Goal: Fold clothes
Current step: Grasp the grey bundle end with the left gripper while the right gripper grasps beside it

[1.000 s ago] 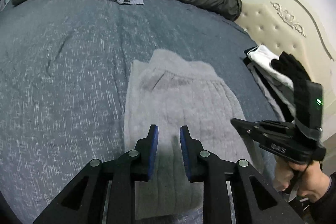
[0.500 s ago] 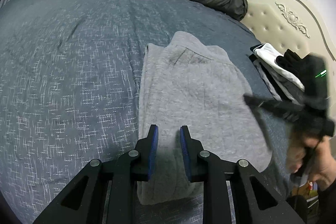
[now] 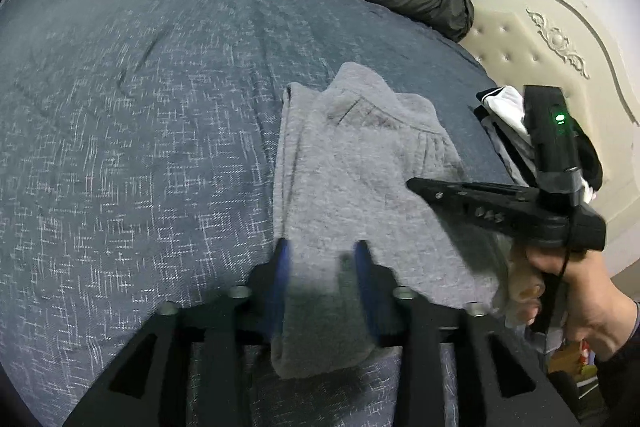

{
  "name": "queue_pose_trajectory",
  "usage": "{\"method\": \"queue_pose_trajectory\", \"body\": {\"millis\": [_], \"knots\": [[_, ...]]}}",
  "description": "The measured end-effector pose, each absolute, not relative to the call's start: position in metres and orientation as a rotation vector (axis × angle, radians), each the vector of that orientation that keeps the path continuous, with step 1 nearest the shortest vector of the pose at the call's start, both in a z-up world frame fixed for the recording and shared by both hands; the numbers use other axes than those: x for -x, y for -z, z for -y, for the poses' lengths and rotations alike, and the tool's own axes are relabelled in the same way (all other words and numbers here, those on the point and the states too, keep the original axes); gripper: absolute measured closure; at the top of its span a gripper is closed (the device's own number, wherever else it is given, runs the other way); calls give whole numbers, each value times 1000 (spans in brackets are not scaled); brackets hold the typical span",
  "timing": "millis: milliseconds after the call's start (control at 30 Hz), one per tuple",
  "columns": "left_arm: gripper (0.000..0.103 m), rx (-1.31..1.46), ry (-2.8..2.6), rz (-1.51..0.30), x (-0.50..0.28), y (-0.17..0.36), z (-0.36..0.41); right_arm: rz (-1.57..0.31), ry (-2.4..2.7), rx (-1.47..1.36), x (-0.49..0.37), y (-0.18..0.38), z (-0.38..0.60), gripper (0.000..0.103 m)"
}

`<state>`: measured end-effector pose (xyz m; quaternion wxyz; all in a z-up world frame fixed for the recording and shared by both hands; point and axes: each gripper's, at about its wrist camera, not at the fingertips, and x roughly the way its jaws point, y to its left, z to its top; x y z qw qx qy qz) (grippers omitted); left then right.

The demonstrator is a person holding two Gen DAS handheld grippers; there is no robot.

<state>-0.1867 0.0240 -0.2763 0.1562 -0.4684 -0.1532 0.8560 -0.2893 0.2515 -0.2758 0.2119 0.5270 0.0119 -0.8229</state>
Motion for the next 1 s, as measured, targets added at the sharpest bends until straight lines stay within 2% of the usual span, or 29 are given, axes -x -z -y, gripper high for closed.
{"method": "queue_pose_trajectory", "body": {"millis": [133,200,233,267,300,400,467,633,733,1000], "knots": [[53,1367,-2421,487,186,282,-19,53,2313,-1402,275,250,-275,103],[48,1380,-2406,511,185,284,-16,124,2336,-1371,260,236,-296,97],[47,1386,-2398,522,185,286,-15,142,2345,-1371,253,232,-305,82],[45,1392,-2390,534,185,287,-13,164,2358,-1375,246,230,-317,61],[43,1400,-2376,547,185,289,-13,191,2367,-1387,239,229,-329,56],[40,1414,-2350,562,186,294,-14,269,2375,-1429,218,231,-358,51],[37,1424,-2333,572,186,297,-15,306,2372,-1466,212,240,-370,43],[32,1446,-2289,596,187,306,-16,436,2304,-1563,198,265,-388,41],[30,1459,-2263,610,188,311,-18,492,2245,-1571,196,273,-382,36],[29,1482,-2206,651,191,323,-18,551,2188,-1608,210,290,-370,30]]}}
